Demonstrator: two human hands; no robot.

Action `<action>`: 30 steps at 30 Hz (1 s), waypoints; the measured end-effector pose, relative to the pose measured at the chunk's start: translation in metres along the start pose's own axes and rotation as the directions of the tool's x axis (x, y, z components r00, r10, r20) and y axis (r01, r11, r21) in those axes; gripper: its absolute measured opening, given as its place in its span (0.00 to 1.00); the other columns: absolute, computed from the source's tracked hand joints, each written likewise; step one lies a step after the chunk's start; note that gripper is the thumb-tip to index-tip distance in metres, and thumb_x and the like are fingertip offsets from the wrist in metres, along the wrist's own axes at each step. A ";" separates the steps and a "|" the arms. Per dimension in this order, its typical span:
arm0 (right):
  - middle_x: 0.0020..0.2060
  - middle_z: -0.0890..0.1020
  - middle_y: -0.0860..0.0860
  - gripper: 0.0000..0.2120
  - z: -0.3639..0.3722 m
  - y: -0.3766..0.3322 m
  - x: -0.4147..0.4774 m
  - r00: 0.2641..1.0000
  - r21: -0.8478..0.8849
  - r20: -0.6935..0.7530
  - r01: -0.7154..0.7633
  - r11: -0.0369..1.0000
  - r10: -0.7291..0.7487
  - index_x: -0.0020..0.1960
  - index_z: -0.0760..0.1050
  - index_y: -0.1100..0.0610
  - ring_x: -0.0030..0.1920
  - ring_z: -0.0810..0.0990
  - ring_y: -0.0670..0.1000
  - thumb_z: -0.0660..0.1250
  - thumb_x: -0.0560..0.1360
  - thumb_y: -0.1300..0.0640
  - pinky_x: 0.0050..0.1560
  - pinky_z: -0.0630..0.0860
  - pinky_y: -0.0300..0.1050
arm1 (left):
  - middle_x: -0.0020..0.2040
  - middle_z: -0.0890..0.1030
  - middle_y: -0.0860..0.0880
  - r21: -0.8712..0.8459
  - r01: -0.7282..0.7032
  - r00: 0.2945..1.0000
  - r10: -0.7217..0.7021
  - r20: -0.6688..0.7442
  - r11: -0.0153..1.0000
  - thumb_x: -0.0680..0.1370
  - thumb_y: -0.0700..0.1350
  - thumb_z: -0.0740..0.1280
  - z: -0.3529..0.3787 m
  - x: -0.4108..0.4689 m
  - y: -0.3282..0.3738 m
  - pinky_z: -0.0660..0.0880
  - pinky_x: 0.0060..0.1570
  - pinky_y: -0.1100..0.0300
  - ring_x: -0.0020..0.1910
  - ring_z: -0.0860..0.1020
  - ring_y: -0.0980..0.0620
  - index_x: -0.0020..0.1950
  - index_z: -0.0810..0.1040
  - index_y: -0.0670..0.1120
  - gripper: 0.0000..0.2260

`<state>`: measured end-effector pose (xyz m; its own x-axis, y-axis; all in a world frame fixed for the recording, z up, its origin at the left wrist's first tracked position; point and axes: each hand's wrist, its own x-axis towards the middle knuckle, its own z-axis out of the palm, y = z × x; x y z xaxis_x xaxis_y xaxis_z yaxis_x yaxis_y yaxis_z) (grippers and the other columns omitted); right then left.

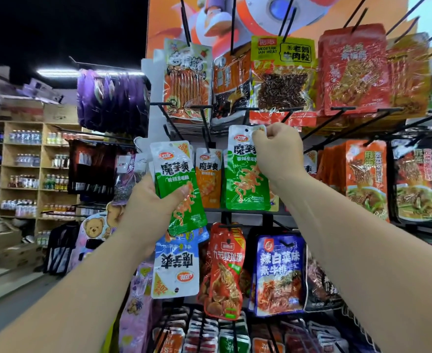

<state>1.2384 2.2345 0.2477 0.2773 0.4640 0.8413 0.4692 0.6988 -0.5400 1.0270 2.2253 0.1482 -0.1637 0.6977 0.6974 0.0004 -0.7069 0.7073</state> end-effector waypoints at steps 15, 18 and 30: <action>0.32 0.67 0.55 0.14 0.003 -0.006 0.009 0.998 -0.075 -0.022 0.055 0.996 -0.056 0.38 0.69 0.60 0.31 0.62 0.52 0.66 0.80 0.56 0.33 0.58 0.46 | 0.59 0.86 0.53 0.006 -0.012 1.000 0.012 0.012 1.000 0.80 0.42 0.74 -0.004 0.001 -0.005 0.80 0.61 0.40 0.60 0.84 0.48 0.67 0.77 0.52 0.17; 0.32 0.70 0.55 0.14 0.002 -0.003 0.006 0.995 -0.130 -0.022 0.098 0.987 -0.102 0.39 0.72 0.62 0.31 0.64 0.51 0.66 0.80 0.55 0.33 0.60 0.46 | 0.57 0.87 0.53 -0.001 -0.004 1.000 0.004 0.010 1.000 0.80 0.40 0.73 -0.003 0.000 -0.004 0.82 0.57 0.42 0.58 0.85 0.48 0.65 0.77 0.50 0.15; 0.30 0.68 0.50 0.15 0.005 0.003 0.013 0.996 -0.079 -0.024 0.083 0.993 -0.085 0.38 0.70 0.57 0.31 0.65 0.50 0.68 0.81 0.52 0.32 0.61 0.44 | 0.57 0.87 0.53 0.026 -0.022 1.000 0.022 0.004 0.999 0.80 0.40 0.73 0.000 -0.003 -0.003 0.82 0.58 0.40 0.58 0.85 0.47 0.64 0.79 0.51 0.14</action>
<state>1.2393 2.2457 0.2571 0.2559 0.3895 0.8847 0.5555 0.6897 -0.4644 1.0270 2.2250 0.1443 -0.1595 0.6826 0.7132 0.0295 -0.7189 0.6945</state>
